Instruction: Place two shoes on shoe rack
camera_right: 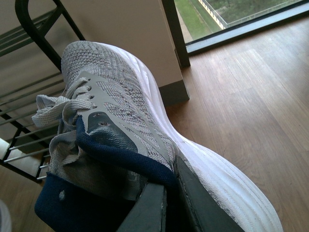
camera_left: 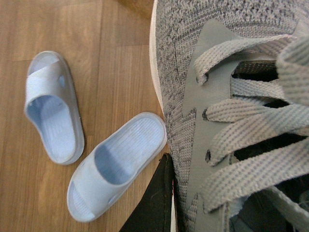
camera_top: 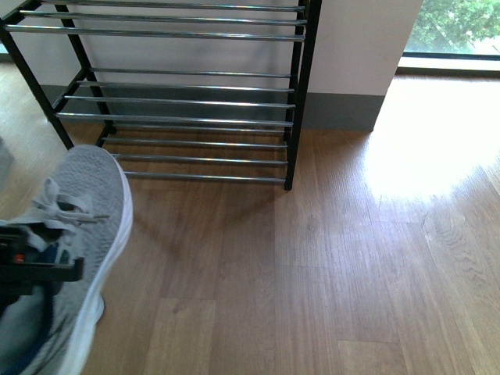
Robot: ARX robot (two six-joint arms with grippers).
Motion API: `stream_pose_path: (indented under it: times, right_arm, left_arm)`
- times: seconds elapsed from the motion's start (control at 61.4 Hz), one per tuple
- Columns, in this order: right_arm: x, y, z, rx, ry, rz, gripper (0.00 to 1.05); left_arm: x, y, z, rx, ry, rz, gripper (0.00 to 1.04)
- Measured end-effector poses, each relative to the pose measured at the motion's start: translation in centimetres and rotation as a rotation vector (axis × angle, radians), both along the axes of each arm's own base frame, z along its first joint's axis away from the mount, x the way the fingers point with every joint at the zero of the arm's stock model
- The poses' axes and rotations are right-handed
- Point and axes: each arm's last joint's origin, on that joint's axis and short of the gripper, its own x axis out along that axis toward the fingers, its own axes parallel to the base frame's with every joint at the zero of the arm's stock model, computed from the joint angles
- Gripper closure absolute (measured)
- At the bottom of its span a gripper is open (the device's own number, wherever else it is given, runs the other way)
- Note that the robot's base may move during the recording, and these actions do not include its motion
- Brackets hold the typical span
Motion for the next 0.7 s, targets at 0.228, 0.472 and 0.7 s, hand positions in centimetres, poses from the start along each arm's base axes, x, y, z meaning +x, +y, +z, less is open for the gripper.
stream_pose_path:
  times: [0.228,0.472,0.7]
  right_arm:
    - [0.0,0.0,0.0,0.0,0.0,0.0,1.03]
    - [0.0,0.0,0.0,0.0,0.0,0.0,1.03]
    - [0.0,0.0,0.0,0.0,0.0,0.0,1.03]
  left_arm:
    - [-4.5,0.2,7.4,0.003,-0.181,0.084,1.02]
    - [-9.1,0.9,12.7,-0.016,-0.372,0.15,1.02]
    - [-9.8,1.2,13.4,-0.034,-0.413,0.161,1.02]
